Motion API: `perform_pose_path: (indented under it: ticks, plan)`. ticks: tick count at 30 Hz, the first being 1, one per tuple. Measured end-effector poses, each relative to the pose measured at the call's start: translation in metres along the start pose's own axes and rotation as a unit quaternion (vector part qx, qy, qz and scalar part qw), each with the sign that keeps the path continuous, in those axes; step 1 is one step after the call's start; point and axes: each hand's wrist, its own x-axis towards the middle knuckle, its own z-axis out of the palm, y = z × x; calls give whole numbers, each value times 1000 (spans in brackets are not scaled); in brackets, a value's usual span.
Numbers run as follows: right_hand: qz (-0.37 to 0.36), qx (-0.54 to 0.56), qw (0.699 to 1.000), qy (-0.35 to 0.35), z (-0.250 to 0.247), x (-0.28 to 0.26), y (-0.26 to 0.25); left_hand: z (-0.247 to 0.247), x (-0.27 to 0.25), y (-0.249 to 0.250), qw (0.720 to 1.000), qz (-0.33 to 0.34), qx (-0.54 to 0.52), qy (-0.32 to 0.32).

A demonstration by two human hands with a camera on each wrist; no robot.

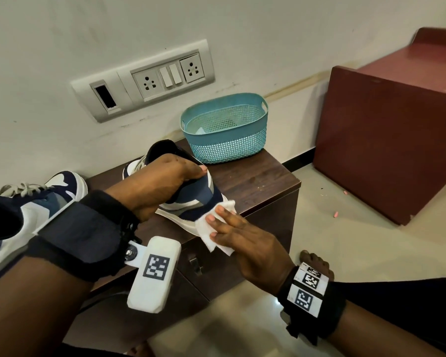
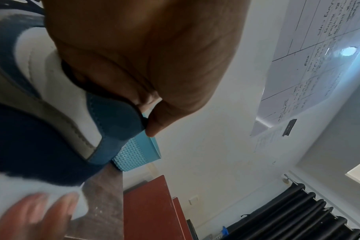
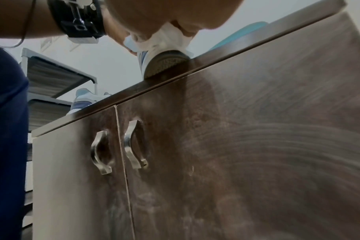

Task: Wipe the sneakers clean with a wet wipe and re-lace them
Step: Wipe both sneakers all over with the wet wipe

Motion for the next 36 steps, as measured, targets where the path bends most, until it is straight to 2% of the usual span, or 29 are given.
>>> perform_pose_path:
  ticks: [2,4,6,7,9,10,14,16,20,25,31,33,36]
  plan:
    - [54,57,997,4,-9,-10,-2,1,-1,0,1000,7,3,4]
    - [165,109,977,82,-17,-9,-6,2,-1,0,1000,13,7,4]
    - [298,139,919,216,-23,7,-4,1,-1,0,1000,14,13,2]
    - [341,147,885,283,-26,17,0,1,0,-1,1000,15,16,-1]
    - [374,177,832,370,-30,37,8,1,1,-1,1000,16,20,-6]
    - [372,193,827,375,-27,45,11,1,1,-1,1000,16,21,-7]
    - [343,229,876,248,14,57,-18,0,-1,-1,999,23,31,-32]
    - [346,197,888,231,29,48,-36,-2,-3,-3,997,26,46,-49]
    - [303,184,910,217,35,31,-53,-3,-4,-7,997,33,60,-48]
    - [368,228,887,159,26,55,-26,-4,-6,-6,996,40,63,-57]
    - [334,354,873,19,-10,64,3,-6,-7,-8,995,44,63,-56]
    - [320,310,895,5,-12,54,2,-5,-7,-8,996,44,60,-54]
    - [288,186,938,49,-14,35,-4,-5,-6,-9,995,46,65,-56]
